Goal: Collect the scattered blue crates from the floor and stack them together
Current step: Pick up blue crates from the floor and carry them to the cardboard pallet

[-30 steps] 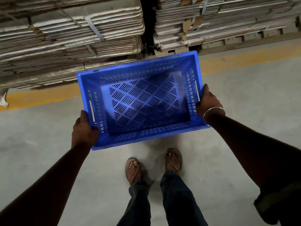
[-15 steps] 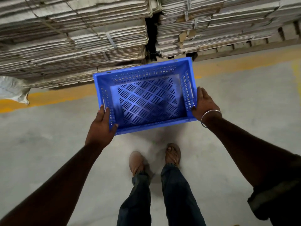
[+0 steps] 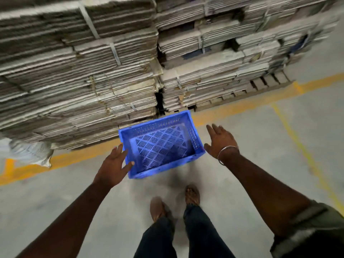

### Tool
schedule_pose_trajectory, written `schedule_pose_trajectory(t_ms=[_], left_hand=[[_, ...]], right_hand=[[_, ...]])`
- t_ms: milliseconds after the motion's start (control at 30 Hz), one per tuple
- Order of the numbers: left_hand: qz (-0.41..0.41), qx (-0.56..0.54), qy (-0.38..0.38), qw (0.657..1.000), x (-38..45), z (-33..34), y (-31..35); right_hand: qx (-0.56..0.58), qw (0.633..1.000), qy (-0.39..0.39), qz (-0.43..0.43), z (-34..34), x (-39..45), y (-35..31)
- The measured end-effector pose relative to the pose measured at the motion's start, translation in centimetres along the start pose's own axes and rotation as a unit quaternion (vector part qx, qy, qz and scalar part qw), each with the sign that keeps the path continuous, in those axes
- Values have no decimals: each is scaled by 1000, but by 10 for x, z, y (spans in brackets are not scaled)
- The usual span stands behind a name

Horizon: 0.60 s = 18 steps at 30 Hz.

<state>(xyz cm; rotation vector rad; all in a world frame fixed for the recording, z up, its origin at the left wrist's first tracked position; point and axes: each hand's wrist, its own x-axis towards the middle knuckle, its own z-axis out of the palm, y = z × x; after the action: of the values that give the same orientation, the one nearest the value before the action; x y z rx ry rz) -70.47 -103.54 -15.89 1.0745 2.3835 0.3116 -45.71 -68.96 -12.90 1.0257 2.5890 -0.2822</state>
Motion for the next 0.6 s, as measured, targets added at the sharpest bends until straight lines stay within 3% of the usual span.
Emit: schedule_pose_trajectory(t_ms=[233,600], left_hand=[[58,56,-111,991,-6,-63,88],[222,137,-117,958,13,-75,334]], right_hand=[[54,996,17,73,-73,-83,32],[134,970,31,200,-134,-200,214]])
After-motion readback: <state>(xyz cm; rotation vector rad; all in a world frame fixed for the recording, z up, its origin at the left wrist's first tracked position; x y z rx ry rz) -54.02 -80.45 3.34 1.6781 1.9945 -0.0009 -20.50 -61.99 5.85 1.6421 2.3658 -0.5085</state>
